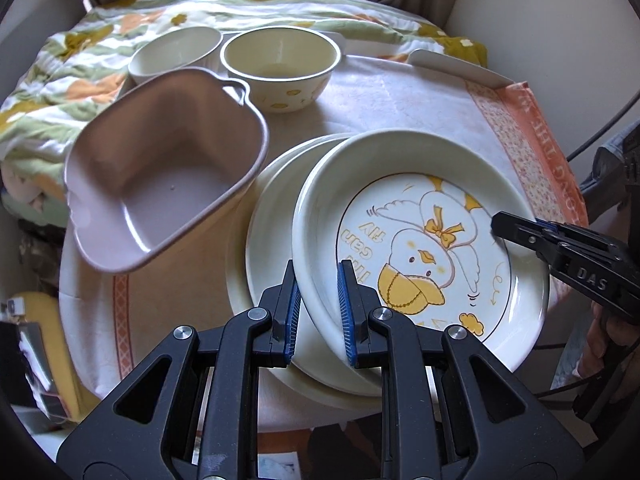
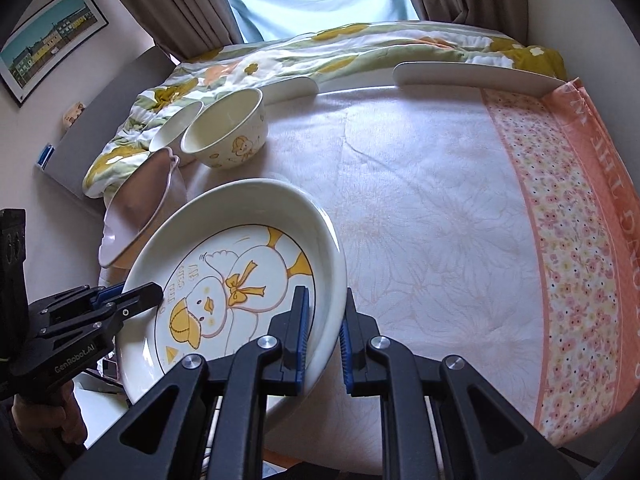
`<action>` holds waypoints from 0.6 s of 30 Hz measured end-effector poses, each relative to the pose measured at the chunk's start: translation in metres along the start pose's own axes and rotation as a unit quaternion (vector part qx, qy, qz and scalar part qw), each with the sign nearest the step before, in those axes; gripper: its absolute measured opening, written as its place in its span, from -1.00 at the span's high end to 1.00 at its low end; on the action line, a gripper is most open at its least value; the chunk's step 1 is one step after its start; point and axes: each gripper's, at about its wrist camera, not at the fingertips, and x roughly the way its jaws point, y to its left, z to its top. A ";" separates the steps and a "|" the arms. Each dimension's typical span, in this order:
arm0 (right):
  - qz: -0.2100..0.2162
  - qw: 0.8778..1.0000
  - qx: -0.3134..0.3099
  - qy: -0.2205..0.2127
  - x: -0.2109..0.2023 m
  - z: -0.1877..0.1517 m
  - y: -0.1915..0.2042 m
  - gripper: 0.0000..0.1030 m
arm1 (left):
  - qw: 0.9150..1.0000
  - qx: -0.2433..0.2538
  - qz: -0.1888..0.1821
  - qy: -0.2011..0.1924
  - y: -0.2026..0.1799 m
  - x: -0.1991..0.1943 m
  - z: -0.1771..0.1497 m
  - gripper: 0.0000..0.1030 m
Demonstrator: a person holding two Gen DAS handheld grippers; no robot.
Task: Organize plates and bowls
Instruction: 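Carry the small duck plate and lower it onto the plate stack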
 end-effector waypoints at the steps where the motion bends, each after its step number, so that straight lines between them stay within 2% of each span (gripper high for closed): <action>1: 0.000 1.000 -0.003 0.000 0.001 0.000 0.001 0.75 | 1.000 -0.004 0.000 0.001 0.002 0.002 0.000 0.69; 7: 0.001 1.000 -0.020 0.004 0.005 0.001 0.008 0.75 | 1.000 -0.008 0.023 0.008 0.003 0.009 0.002 0.69; 15: -0.001 1.000 -0.025 -0.001 0.005 0.003 0.009 0.75 | 0.998 0.016 0.064 0.011 -0.007 0.014 -0.002 0.69; 18: -0.005 0.999 -0.032 0.001 0.006 0.002 0.012 0.75 | 0.995 0.033 0.092 0.009 -0.012 0.015 0.000 0.69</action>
